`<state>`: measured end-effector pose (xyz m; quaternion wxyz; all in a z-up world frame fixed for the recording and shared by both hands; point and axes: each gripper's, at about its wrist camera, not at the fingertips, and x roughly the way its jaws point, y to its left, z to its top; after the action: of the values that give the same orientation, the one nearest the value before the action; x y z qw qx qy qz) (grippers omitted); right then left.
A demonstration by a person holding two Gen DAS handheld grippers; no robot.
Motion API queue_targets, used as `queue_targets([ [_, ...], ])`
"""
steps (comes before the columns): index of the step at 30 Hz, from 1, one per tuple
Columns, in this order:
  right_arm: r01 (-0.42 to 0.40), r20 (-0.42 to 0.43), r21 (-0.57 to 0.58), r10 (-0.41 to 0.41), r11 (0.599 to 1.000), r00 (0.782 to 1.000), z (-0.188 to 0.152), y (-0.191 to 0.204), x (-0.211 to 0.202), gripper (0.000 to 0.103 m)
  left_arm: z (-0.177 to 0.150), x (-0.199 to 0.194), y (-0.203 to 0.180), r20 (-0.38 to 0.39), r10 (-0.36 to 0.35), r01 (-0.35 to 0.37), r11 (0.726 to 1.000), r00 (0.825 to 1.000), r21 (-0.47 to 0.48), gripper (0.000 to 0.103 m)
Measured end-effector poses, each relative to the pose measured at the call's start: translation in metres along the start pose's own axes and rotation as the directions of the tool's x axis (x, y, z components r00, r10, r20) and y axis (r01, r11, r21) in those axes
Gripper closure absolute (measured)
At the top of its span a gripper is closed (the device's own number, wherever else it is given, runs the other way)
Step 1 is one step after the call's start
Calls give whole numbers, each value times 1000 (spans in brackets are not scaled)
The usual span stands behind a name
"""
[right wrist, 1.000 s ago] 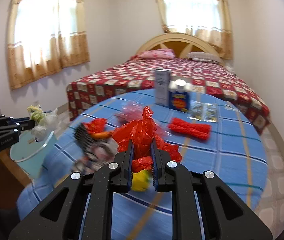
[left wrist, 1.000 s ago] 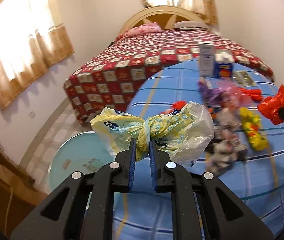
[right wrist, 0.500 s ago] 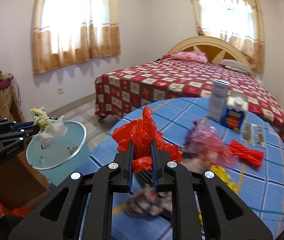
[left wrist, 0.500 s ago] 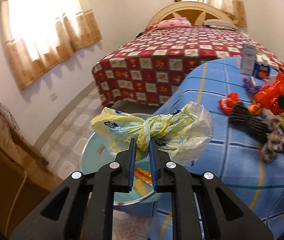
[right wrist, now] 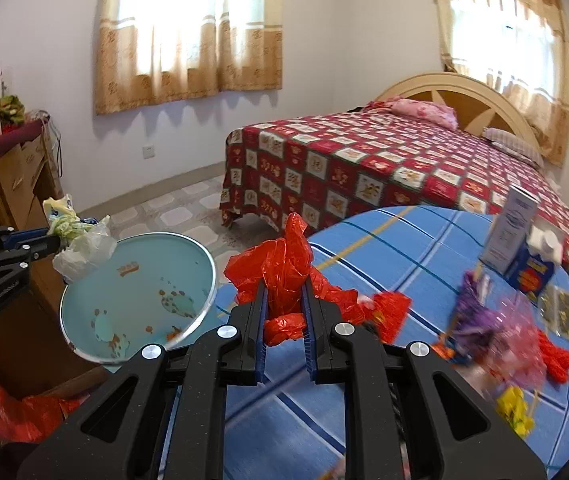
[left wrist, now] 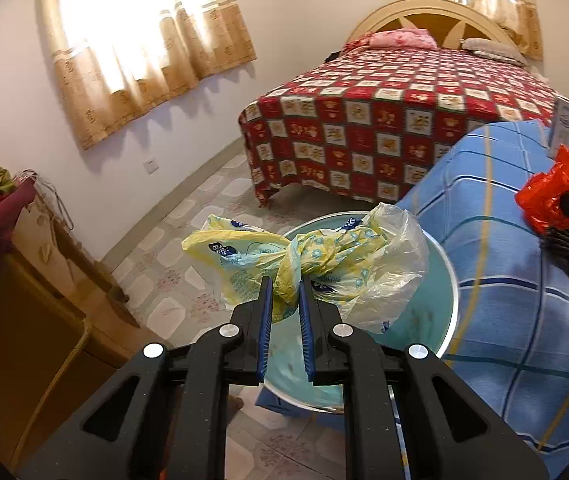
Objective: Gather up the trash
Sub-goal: 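Carry both bags over the blue bin and open both tools to drop them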
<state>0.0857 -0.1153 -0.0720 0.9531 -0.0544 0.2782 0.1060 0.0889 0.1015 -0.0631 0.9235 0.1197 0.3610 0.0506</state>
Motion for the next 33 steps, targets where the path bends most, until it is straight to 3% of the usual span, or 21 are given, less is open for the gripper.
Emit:
queue_targets([
  [15, -51, -62, -80, 46, 996, 997, 20, 42, 49, 87, -2, 26, 32, -66, 59, -62, 997, 996, -55, 90],
  [33, -78, -74, -111, 70, 991, 995, 23, 63, 58, 87, -1, 29, 36, -73, 60, -65, 996, 996, -66, 90],
])
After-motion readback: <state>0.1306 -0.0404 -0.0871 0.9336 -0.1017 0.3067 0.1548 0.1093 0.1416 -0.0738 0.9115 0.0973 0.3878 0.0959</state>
